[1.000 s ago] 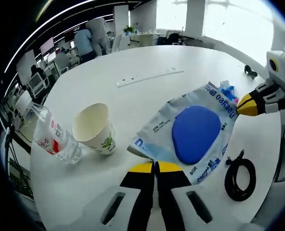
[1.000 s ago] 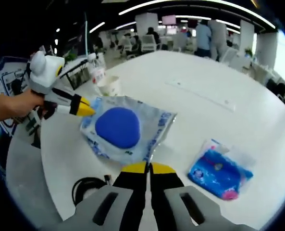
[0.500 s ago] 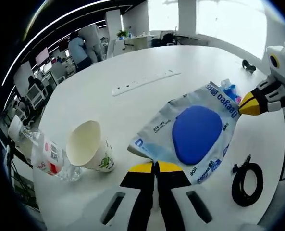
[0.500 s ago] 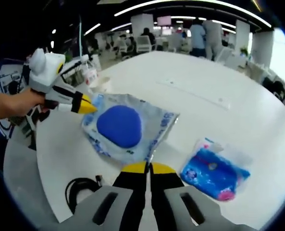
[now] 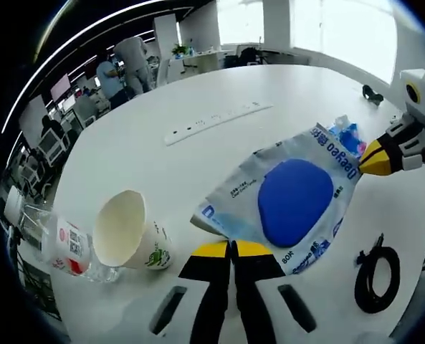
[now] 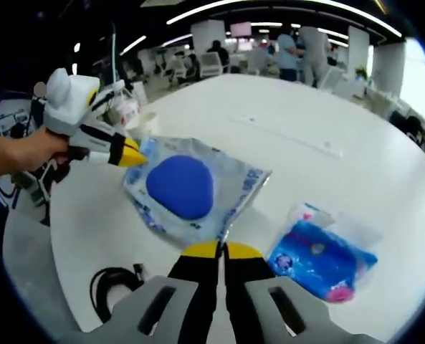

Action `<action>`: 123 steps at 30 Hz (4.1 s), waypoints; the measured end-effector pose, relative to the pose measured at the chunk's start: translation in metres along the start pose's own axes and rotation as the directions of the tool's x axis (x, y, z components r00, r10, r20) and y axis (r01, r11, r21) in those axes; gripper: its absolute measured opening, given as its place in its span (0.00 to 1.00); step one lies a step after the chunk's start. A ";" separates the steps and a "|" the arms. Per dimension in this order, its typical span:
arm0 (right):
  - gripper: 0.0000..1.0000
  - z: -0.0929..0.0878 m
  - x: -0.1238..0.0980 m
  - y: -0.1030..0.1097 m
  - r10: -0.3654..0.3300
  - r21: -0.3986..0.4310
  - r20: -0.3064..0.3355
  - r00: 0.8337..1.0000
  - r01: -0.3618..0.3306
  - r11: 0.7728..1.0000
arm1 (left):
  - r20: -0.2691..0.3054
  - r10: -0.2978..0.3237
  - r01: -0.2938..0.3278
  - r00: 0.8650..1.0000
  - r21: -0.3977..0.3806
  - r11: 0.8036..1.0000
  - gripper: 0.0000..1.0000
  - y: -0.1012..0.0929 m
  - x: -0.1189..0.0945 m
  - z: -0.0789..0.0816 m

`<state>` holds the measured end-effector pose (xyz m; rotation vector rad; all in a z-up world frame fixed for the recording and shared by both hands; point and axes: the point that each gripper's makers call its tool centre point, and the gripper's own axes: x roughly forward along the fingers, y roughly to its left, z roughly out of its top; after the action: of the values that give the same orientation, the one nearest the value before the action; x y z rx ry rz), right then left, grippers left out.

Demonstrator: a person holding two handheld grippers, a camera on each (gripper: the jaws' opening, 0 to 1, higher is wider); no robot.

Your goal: Arrange the tabletop items into an orderly group along one side of the table until the central work area is clear of visible clutter.

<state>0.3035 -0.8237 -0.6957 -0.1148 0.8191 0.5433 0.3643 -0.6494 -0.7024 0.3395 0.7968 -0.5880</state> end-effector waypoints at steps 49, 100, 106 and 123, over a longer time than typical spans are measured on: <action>0.41 -0.021 0.028 0.006 -0.003 -0.056 0.005 1.000 0.004 0.998 | 0.008 -0.073 0.071 0.997 0.192 0.979 0.63 -0.037 0.011 -0.029; 0.33 -0.009 0.045 -0.020 -0.133 -0.015 -0.007 0.991 0.133 0.991 | -0.018 -0.007 0.010 1.000 0.174 0.985 0.49 -0.016 0.030 -0.010; 0.33 -0.008 0.036 -0.018 -0.134 -0.012 0.000 0.991 0.134 0.991 | -0.009 -0.011 0.012 1.000 0.168 0.986 0.49 -0.020 0.025 -0.009; 0.34 -0.031 0.003 -0.044 -0.218 0.069 0.003 0.976 0.217 0.974 | 0.017 -0.006 0.003 1.000 0.157 0.988 0.49 -0.023 0.007 -0.006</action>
<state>0.3066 -0.8692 -0.7235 -0.1368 0.8021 0.3083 0.3506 -0.6670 -0.7133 0.4761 0.7361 -0.6591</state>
